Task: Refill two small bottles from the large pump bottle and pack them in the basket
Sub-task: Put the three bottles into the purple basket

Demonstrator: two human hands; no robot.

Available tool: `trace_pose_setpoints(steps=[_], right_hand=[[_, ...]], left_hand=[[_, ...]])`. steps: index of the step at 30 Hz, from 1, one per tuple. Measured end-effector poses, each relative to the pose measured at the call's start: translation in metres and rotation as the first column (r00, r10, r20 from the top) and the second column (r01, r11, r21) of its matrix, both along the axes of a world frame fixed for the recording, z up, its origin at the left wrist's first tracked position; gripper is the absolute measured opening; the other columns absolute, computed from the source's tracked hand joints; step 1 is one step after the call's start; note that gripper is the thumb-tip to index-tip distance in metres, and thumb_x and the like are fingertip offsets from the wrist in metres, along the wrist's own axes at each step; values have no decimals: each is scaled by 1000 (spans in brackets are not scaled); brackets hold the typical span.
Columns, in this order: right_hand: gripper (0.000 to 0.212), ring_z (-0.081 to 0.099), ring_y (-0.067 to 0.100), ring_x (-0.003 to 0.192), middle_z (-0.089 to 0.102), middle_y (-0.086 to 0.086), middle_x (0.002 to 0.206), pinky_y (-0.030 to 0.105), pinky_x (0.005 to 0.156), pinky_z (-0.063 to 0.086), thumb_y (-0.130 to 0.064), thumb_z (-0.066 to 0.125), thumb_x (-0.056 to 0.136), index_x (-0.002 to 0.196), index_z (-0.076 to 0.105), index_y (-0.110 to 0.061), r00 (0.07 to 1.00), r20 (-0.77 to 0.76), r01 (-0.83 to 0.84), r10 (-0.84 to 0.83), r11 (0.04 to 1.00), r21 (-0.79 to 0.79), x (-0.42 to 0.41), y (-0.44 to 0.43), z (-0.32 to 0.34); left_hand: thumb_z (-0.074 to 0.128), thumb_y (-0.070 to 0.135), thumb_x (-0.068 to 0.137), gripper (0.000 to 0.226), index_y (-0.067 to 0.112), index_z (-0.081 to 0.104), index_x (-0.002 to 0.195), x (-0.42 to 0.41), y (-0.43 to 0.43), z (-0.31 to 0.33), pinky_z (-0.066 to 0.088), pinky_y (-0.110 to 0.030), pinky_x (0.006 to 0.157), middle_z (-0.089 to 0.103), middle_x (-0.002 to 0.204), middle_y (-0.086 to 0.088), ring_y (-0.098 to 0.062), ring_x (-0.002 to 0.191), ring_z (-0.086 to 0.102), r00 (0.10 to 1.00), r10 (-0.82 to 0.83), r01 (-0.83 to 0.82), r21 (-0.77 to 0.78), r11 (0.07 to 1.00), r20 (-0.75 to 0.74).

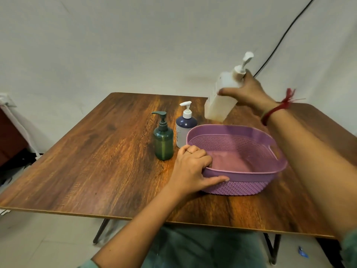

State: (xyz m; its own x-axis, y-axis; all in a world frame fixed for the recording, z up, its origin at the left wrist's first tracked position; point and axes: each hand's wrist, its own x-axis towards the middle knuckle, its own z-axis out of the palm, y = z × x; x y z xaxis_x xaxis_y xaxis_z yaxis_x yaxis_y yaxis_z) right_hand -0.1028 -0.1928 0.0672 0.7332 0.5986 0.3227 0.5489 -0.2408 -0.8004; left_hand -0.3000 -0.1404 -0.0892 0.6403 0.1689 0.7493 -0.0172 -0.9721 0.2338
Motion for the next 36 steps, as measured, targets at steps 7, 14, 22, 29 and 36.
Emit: trace_pose_setpoints(steps=[7, 14, 22, 29, 36], right_hand=[[62, 64, 16, 100, 59, -1, 116, 33, 67, 57, -24, 76, 75, 128, 44, -22, 969, -169, -185, 180, 983, -15, -18, -69, 23], [62, 59, 17, 101, 58, -2, 110, 39, 81, 56, -24, 81, 69, 121, 47, -23, 973, -138, -219, 187, 935, -279, -24, -96, -27], [73, 56, 25, 104, 56, 3, 115, 48, 87, 51, -32, 85, 61, 122, 48, -21, 992, 23, -101, 124, 885, -455, -6, -110, -57], [85, 47, 26, 121, 44, 5, 137, 46, 99, 44, -40, 81, 66, 137, 37, -20, 998, -33, 33, -45, 954, -297, -10, -113, -66], [63, 52, 26, 111, 54, 8, 124, 34, 81, 43, -36, 76, 73, 125, 49, -14, 938, 157, 329, -309, 937, -121, -26, -103, -83]], left_hand=[[66, 65, 71, 48, 20, 52, 64, 5, 0, -1, 36, -35, 81, 48, 69, 11, -12, 70, 48, 999, 6, -6, 7, 1000, 35], [65, 66, 71, 48, 20, 53, 64, 3, 0, -1, 35, -33, 83, 50, 69, 11, -10, 71, 47, 1000, 17, -17, -4, 1000, 11], [64, 65, 72, 48, 19, 52, 64, 2, 0, -1, 35, -33, 84, 51, 68, 9, -12, 70, 48, 1000, 29, -29, 1, 1000, -1], [64, 65, 74, 49, 19, 53, 65, 3, 1, -2, 33, -31, 85, 52, 70, 8, -12, 72, 47, 999, 31, -31, 4, 1000, -8], [61, 66, 75, 49, 19, 55, 65, 3, 1, -3, 33, -31, 85, 53, 70, 8, -11, 72, 46, 1000, 10, -10, 2, 1000, 10]])
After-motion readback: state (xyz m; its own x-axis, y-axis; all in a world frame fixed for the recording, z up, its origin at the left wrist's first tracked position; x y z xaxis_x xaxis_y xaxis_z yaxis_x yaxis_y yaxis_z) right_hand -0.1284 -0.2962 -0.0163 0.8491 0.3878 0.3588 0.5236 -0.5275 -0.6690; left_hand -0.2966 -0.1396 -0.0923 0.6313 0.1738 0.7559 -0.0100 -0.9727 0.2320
